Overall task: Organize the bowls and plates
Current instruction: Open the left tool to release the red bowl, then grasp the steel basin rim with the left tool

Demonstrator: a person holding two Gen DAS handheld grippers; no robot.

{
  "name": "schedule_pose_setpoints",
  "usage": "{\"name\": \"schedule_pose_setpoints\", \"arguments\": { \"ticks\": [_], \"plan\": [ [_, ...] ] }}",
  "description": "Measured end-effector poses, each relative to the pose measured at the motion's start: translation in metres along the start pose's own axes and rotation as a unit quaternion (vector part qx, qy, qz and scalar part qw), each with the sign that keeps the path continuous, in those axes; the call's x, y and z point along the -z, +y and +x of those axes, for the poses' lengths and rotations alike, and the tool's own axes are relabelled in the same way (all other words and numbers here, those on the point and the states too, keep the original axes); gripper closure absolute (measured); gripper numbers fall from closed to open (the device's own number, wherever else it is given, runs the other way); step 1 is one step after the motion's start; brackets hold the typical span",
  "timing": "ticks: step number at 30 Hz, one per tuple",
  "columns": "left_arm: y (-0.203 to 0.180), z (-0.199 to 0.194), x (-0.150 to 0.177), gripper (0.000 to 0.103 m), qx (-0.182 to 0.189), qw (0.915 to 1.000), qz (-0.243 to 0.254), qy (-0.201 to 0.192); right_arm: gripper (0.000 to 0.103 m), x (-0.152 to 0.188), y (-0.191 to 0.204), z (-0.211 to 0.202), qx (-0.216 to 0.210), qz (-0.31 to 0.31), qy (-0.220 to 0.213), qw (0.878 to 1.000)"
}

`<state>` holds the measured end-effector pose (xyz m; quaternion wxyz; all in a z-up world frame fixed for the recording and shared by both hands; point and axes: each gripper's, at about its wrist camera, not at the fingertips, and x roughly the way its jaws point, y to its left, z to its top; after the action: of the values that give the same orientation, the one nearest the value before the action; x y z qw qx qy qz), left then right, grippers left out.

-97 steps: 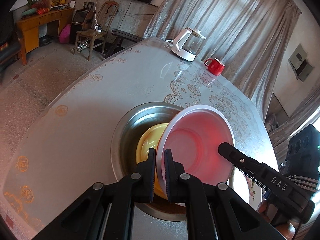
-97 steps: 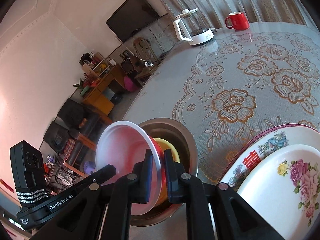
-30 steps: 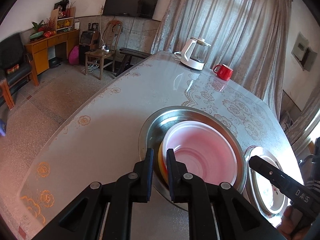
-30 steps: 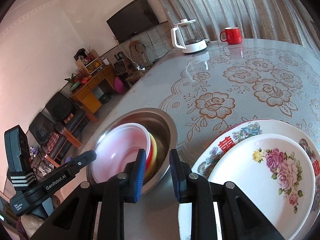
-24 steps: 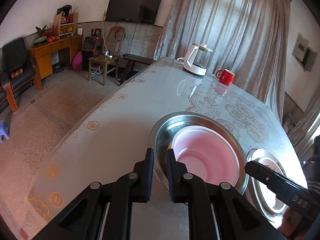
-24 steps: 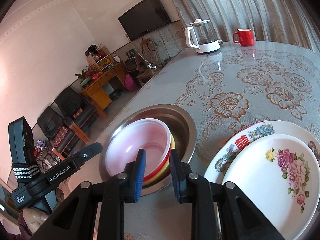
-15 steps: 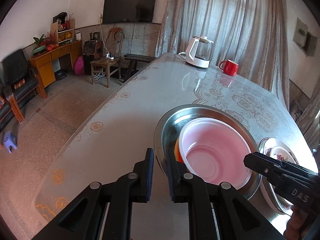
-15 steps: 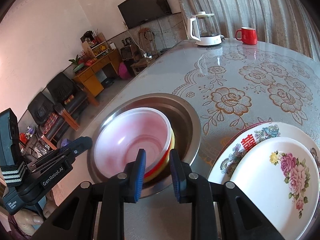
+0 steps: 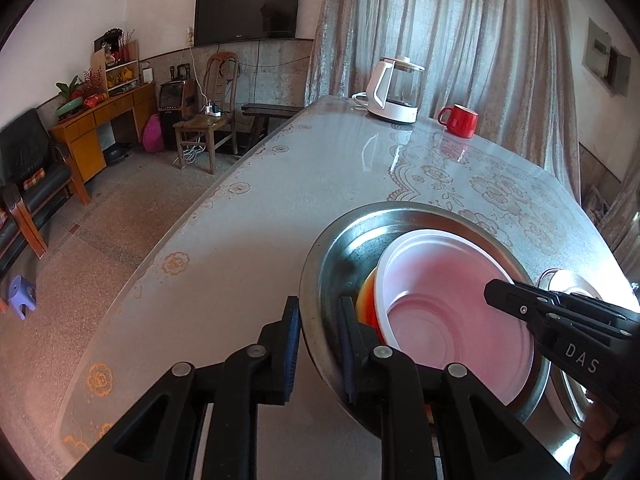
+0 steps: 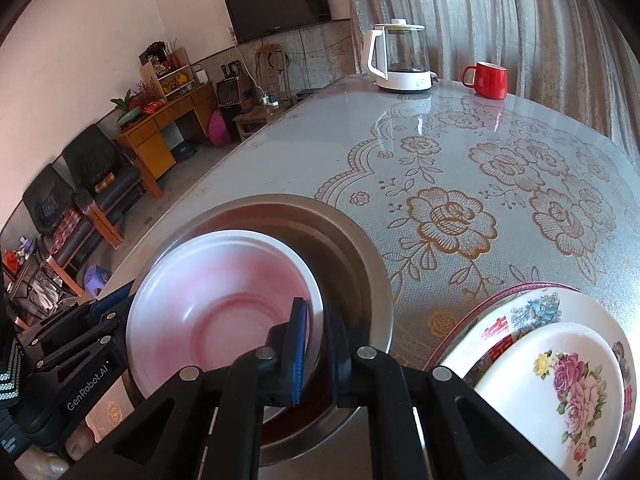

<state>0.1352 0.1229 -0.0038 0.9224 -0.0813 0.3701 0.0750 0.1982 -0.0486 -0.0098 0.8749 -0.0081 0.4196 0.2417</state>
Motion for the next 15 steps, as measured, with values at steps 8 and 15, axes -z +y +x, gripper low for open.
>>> {"name": "schedule_pose_setpoints", "arguments": {
  "ticks": [8, 15],
  "plan": [
    [0.009, -0.001, -0.004, 0.075, 0.013, 0.9998, -0.015, -0.006, 0.084, -0.002, -0.005, -0.01, -0.024, 0.017, -0.015, 0.999],
    [0.023, -0.015, -0.01, 0.072, 0.035, 0.9979, -0.049, -0.026, 0.079, -0.008, -0.019, -0.031, -0.042, 0.047, -0.039, 0.997]
  ]
}}
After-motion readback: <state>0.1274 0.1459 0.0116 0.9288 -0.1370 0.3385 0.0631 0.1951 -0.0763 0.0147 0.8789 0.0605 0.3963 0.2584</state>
